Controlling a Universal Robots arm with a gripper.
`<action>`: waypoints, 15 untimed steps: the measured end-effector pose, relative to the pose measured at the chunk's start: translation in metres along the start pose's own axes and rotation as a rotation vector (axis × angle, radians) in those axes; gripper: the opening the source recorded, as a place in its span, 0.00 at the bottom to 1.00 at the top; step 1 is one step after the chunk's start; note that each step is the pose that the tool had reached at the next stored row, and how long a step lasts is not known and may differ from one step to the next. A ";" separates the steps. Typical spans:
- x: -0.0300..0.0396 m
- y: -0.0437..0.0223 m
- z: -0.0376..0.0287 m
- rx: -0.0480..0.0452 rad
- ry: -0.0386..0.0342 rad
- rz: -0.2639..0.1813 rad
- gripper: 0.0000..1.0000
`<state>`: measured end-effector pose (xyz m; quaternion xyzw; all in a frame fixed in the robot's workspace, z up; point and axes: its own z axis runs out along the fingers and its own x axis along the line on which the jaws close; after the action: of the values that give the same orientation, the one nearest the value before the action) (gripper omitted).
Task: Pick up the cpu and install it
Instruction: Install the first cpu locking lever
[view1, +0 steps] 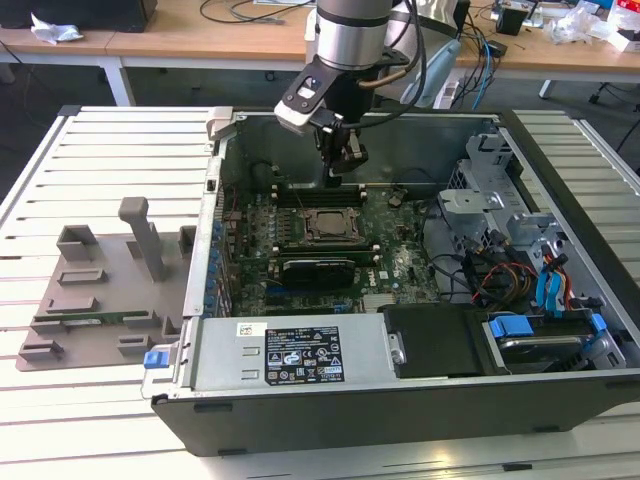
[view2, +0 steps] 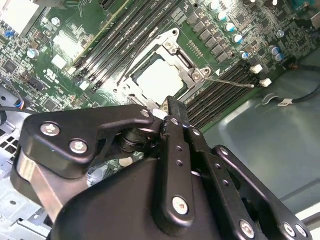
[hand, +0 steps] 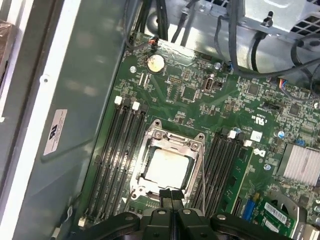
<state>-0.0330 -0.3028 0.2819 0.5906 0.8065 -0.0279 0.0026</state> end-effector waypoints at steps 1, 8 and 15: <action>0.0000 0.0000 0.0000 -0.0003 -0.0004 -0.010 0.11; 0.0000 0.0000 0.0000 -0.0032 -0.0037 -0.087 0.11; 0.0000 0.0000 0.0000 -0.0063 -0.0071 -0.170 0.11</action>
<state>-0.0330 -0.3028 0.2819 0.5201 0.8537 -0.0276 0.0049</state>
